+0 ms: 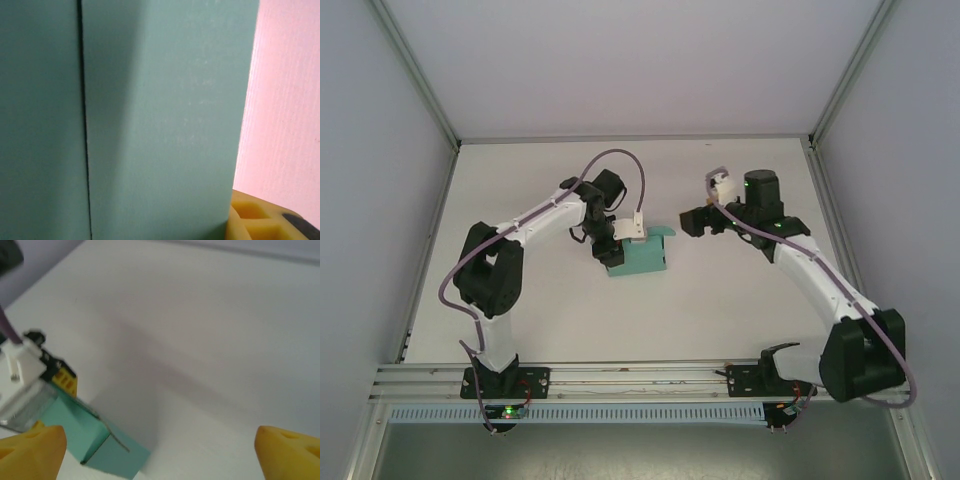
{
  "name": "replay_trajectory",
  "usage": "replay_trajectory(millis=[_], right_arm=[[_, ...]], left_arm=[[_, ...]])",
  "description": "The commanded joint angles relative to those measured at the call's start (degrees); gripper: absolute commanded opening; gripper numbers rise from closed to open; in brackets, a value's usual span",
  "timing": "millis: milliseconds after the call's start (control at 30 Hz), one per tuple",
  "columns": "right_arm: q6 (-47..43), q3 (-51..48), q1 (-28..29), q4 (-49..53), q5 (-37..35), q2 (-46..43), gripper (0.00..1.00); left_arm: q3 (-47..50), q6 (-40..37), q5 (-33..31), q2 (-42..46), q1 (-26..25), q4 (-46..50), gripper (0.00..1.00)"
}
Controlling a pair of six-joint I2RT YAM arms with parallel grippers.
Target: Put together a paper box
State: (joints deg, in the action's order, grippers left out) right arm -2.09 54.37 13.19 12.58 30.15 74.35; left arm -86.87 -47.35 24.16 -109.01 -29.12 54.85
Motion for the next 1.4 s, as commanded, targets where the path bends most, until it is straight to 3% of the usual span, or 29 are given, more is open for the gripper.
replay_trajectory(millis=[0, 133, 500, 667, 833, 933, 1067, 1167, 1367], right_arm=[[-6.58, 4.9, 2.08, 5.91, 1.87, 5.21, 0.9], [-11.51, 10.9, 5.43, 13.44, 1.4, 12.15, 0.82], [-17.24, 18.23, 9.01, 18.53, -0.31, 19.53, 0.58], [-16.25, 19.68, 9.36, 19.85, 0.4, 22.13, 0.37], [-15.89, 20.33, 10.09, 20.26, -0.3, 23.24, 0.34], [-15.33, 20.34, 10.13, 19.23, 0.5, 23.52, 0.27], [-14.87, 20.58, 10.61, 19.2, 2.64, 23.59, 0.09], [-8.88, 21.45, 10.81, 19.97, 2.07, 23.36, 0.0], [17.11, 18.29, 12.47, 15.56, 4.39, 21.4, 0.0]], left_arm=[[-2.9, 1.04, 2.41, -1.95, 1.34, 5.88, 0.33], [-5.56, 1.38, 3.08, -3.78, 1.41, 8.26, 0.34], [-7.82, 4.0, -0.29, -4.22, 1.0, 9.1, 0.36], [-7.78, 4.99, -2.17, -3.99, 0.43, 8.33, 0.36], [-7.35, 5.38, -1.85, -3.02, -0.08, 7.3, 0.36], [-6.99, 5.29, -2.57, -2.86, -0.43, 7.2, 0.36], [-6.92, 6.11, -3.82, -3.09, -0.92, 6.6, 0.36], [-6.92, 7.93, -5.27, -3.02, -1.35, 4.63, 0.36], [-6.74, 10.0, -9.15, -3.07, -3.0, 1.88, 0.37]])
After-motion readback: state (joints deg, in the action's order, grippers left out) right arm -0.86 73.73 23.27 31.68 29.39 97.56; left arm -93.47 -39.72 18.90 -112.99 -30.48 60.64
